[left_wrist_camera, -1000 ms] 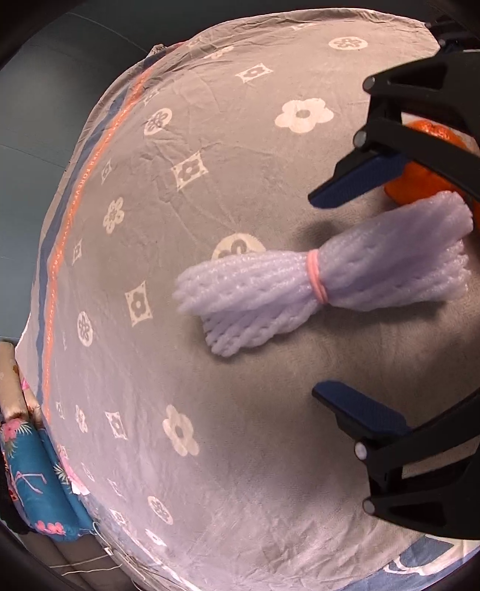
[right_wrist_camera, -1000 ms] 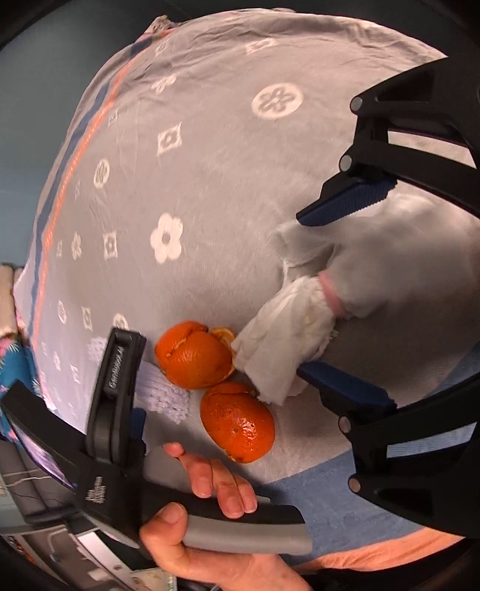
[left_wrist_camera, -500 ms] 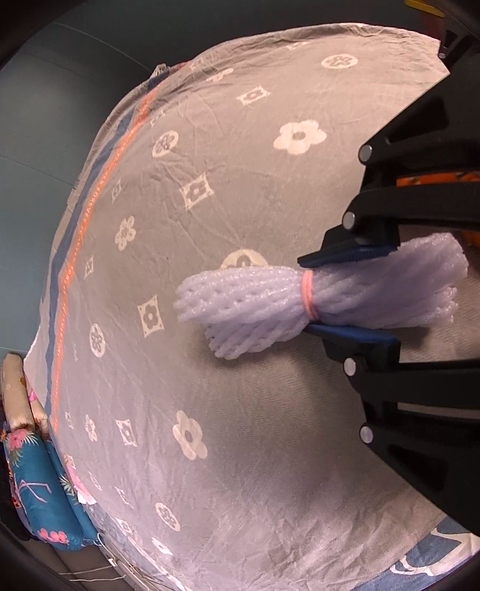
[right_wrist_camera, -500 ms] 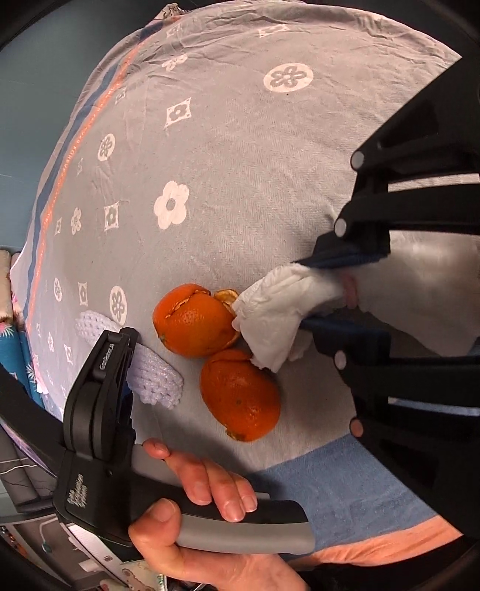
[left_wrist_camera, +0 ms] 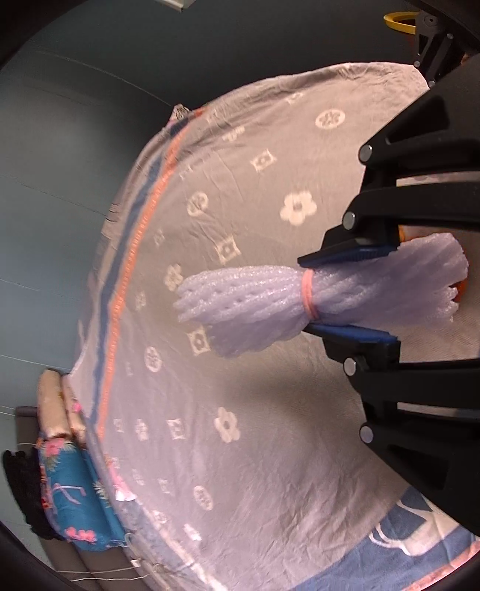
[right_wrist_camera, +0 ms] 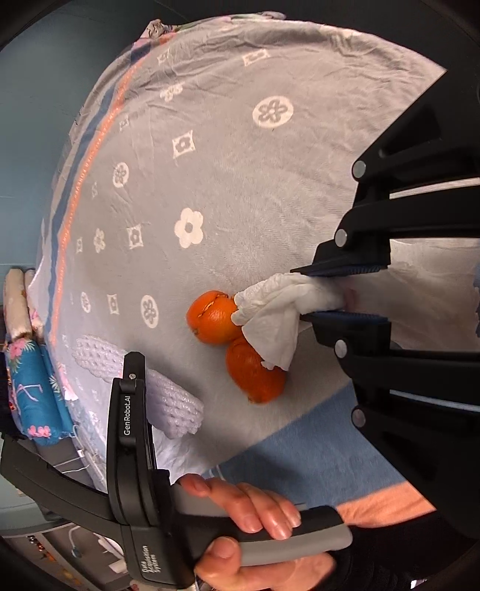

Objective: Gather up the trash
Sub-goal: 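Lift and carry the foam net and tissue with both tools over the bin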

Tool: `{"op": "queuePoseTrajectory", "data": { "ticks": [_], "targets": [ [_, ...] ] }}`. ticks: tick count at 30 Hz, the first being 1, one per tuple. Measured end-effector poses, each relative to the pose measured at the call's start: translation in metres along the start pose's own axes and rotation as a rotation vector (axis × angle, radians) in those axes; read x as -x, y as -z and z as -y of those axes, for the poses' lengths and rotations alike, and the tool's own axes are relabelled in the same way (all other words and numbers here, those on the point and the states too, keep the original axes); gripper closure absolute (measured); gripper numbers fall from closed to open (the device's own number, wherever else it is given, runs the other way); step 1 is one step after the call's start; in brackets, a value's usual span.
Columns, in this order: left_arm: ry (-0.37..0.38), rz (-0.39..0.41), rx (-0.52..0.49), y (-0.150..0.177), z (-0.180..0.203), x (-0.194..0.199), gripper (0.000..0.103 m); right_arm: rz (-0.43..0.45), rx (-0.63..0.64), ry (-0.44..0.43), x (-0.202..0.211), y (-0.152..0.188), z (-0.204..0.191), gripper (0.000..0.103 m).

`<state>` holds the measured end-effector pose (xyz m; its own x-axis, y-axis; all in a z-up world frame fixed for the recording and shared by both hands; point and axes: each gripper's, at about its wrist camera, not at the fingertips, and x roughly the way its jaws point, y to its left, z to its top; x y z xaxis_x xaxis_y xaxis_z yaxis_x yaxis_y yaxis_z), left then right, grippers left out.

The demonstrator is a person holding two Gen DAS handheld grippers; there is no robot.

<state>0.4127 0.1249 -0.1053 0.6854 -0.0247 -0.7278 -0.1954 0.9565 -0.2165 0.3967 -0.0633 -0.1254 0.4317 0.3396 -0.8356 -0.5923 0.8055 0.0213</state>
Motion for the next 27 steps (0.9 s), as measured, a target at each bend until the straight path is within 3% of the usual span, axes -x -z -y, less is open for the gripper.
{"op": "queuePoseTrajectory", "data": {
  "ticks": [14,27],
  "targets": [
    [0.001,0.051,-0.088,0.041,0.038,0.090,0.075,0.094,-0.070,0.005,0.104,0.048,-0.007,0.087],
    [0.145,0.104,-0.200,0.093,0.090,0.182,0.075,0.217,-0.158,-0.004,0.197,0.104,-0.001,0.087]
  ]
}}
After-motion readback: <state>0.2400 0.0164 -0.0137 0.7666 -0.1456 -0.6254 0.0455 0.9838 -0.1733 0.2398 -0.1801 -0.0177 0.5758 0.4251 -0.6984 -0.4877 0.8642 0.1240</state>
